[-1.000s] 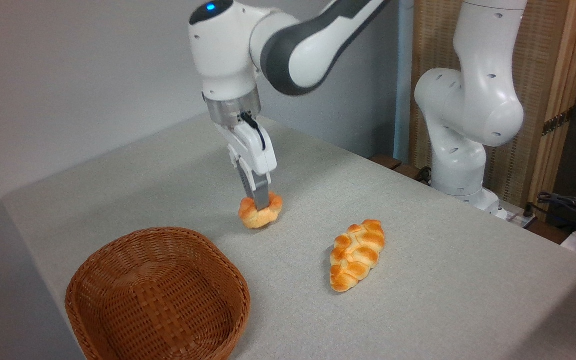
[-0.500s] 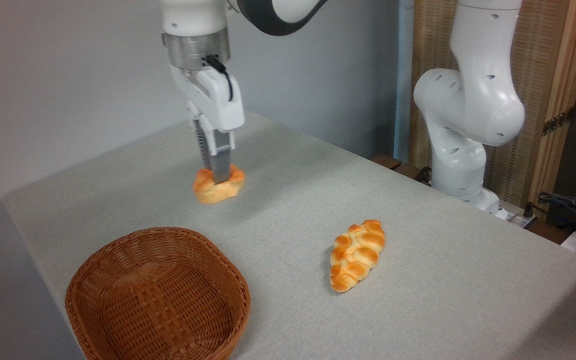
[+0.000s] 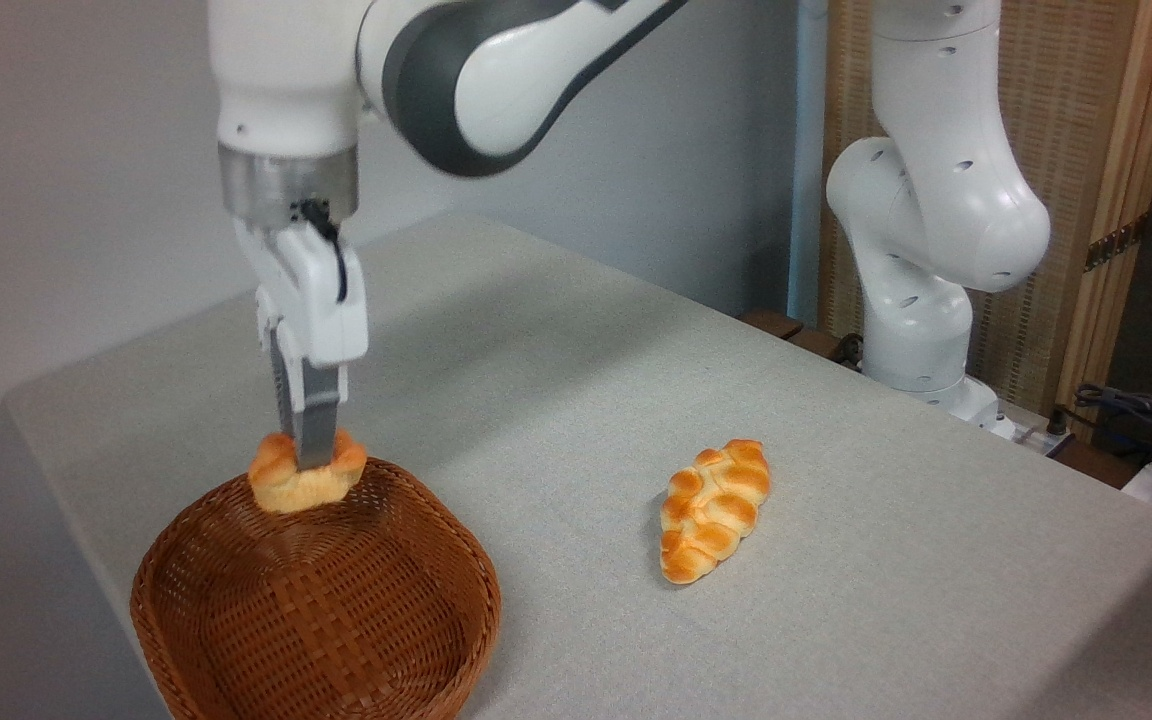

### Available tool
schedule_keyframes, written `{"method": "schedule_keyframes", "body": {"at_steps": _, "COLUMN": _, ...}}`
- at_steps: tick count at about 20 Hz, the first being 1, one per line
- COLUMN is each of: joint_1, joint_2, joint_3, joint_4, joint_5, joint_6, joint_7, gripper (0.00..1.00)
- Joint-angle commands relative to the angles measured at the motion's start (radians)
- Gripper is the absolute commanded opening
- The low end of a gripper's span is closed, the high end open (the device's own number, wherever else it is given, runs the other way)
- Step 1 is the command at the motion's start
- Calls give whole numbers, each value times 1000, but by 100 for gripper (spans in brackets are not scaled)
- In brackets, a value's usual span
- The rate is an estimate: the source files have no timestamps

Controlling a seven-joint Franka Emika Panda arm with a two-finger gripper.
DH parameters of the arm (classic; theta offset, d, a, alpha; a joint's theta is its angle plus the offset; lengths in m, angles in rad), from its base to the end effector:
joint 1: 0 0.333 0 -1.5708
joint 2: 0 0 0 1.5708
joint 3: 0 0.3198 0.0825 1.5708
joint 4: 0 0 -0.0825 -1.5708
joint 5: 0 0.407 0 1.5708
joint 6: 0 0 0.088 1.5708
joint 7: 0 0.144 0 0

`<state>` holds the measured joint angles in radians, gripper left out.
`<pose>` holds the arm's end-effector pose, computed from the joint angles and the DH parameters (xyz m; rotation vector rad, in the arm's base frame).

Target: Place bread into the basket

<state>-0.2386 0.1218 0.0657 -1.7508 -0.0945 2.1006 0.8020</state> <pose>0.6409 -0.1211 0.4783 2.7783 -1.4076 0.3777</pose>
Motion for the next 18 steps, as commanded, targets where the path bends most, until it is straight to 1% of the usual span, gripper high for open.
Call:
{"method": "schedule_keyframes", "body": {"at_steps": 1, "joint_1": -2, "joint_2": 59, "joint_3": -4, "joint_4": 24, "joint_5": 48, "joint_6": 58, "joint_7": 28, "gripper": 67}}
{"method": "schedule_keyframes", "body": {"at_steps": 2, "joint_1": -4, "joint_2": 67, "joint_3": -7, "joint_4": 20, "joint_5": 85, "joint_6": 62, "joint_7": 28, "gripper": 77}}
{"method": "schedule_keyframes", "body": {"at_steps": 3, "joint_1": -2, "joint_2": 70, "joint_3": -15, "joint_4": 20, "joint_5": 99, "joint_6": 62, "joint_7": 25, "gripper": 86}}
{"method": "schedule_keyframes", "body": {"at_steps": 4, "joint_1": -2, "joint_2": 71, "joint_3": -18, "joint_4": 20, "joint_5": 99, "joint_6": 62, "joint_7": 25, "gripper": 90}}
{"method": "schedule_keyframes", "body": {"at_steps": 5, "joint_1": -2, "joint_2": 75, "joint_3": -18, "joint_4": 20, "joint_5": 99, "joint_6": 62, "joint_7": 23, "gripper": 97}}
{"method": "schedule_keyframes", "body": {"at_steps": 7, "joint_1": -2, "joint_2": 78, "joint_3": -21, "joint_4": 19, "joint_5": 93, "joint_6": 64, "joint_7": 17, "gripper": 100}}
{"method": "schedule_keyframes", "body": {"at_steps": 12, "joint_1": -2, "joint_2": 78, "joint_3": -27, "joint_4": 19, "joint_5": 78, "joint_6": 65, "joint_7": 11, "gripper": 100}}
{"method": "schedule_keyframes", "body": {"at_steps": 14, "joint_1": -2, "joint_2": 78, "joint_3": -30, "joint_4": 19, "joint_5": 50, "joint_6": 65, "joint_7": 11, "gripper": 100}}
{"method": "schedule_keyframes", "body": {"at_steps": 18, "joint_1": 1, "joint_2": 67, "joint_3": -30, "joint_4": 20, "joint_5": 18, "joint_6": 65, "joint_7": 8, "gripper": 100}}
